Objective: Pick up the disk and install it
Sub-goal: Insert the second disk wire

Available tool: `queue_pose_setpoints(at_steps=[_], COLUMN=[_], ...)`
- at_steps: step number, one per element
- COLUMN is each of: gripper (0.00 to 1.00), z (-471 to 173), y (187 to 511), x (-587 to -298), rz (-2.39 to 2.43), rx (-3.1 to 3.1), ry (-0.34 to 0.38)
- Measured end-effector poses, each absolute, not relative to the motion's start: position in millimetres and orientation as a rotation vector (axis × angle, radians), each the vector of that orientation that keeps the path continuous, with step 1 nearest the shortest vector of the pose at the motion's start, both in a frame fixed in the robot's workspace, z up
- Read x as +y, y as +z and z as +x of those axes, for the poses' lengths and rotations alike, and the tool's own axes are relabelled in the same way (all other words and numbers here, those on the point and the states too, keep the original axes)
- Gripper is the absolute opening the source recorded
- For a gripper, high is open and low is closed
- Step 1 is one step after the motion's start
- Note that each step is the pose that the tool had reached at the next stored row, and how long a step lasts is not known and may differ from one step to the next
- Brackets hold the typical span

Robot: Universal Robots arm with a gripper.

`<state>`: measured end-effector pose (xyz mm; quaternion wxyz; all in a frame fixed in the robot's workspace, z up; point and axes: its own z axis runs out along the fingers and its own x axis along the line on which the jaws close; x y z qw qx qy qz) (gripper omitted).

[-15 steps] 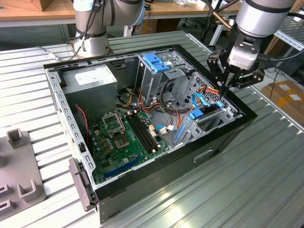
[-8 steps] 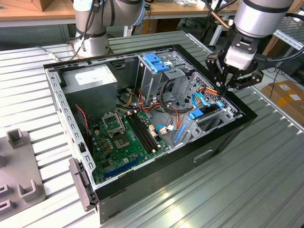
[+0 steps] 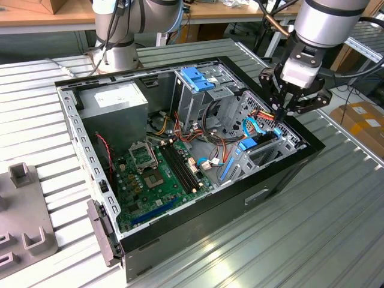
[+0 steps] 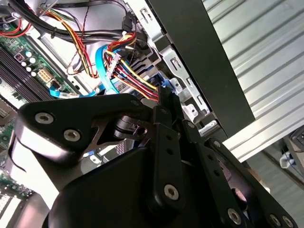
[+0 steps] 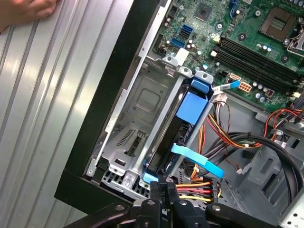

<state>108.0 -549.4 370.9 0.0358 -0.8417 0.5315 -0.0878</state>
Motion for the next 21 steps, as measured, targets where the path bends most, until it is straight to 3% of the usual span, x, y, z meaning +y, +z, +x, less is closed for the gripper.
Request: queue_pose_setpoints(at_steps=[13, 16, 21], gripper=[0.16, 0.16, 0.16], z=[101.7, 99.9, 99.7], y=[370.6, 370.5, 369.6], x=[-549.5, -549.5, -549.5], rz=[-2.405, -2.353, -2.286], rx=[1.914, 1.936, 2.015], ry=[-0.278, -0.236, -0.232])
